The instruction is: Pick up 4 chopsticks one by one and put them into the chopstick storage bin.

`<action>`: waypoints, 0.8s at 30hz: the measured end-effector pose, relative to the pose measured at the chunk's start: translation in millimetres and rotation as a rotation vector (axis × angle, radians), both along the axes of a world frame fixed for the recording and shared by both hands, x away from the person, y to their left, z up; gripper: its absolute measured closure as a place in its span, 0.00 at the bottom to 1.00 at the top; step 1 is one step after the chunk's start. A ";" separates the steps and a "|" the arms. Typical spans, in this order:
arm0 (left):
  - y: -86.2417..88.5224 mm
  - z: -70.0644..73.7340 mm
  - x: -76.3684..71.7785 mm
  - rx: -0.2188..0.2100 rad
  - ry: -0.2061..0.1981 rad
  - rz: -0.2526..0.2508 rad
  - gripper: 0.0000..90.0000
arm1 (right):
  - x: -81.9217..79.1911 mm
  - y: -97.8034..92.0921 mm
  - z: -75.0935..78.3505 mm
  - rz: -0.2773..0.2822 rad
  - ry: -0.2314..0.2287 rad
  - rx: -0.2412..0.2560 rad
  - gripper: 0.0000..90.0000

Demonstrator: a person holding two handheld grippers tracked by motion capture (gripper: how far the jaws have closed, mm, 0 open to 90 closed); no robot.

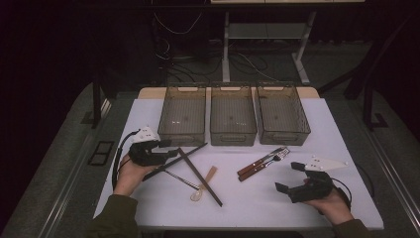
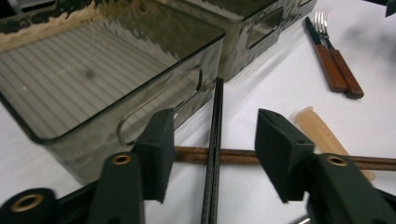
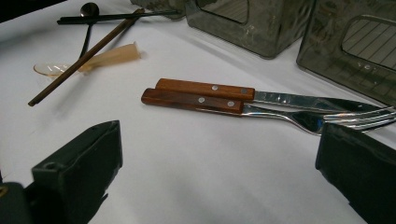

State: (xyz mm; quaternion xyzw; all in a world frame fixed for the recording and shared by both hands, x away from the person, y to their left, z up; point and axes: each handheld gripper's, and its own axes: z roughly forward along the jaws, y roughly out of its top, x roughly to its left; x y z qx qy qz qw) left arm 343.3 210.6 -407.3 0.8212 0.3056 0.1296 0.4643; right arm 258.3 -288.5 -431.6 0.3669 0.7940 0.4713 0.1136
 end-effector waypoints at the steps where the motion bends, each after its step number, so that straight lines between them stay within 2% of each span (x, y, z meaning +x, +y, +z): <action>1: 0.8 -0.6 -0.6 0.004 0.005 -0.002 0.58 | -0.2 0.3 0.1 0.001 0.000 -0.002 0.01; 4: 1.5 -3.4 -1.0 0.016 0.016 0.006 0.66 | -0.6 0.7 0.3 0.000 -0.001 -0.004 0.01; 10: 4.0 -9.6 0.4 0.042 0.038 0.013 0.72 | 0.3 0.7 0.1 0.002 -0.004 -0.005 0.01; 17: 8.6 -11.9 -0.6 0.039 0.042 0.009 0.81 | 0.2 0.1 0.2 -0.003 -0.006 -0.006 0.01; 24: 8.0 -14.5 -0.3 0.033 0.067 0.001 0.85 | 0.5 0.6 0.1 -0.001 -0.007 -0.007 0.01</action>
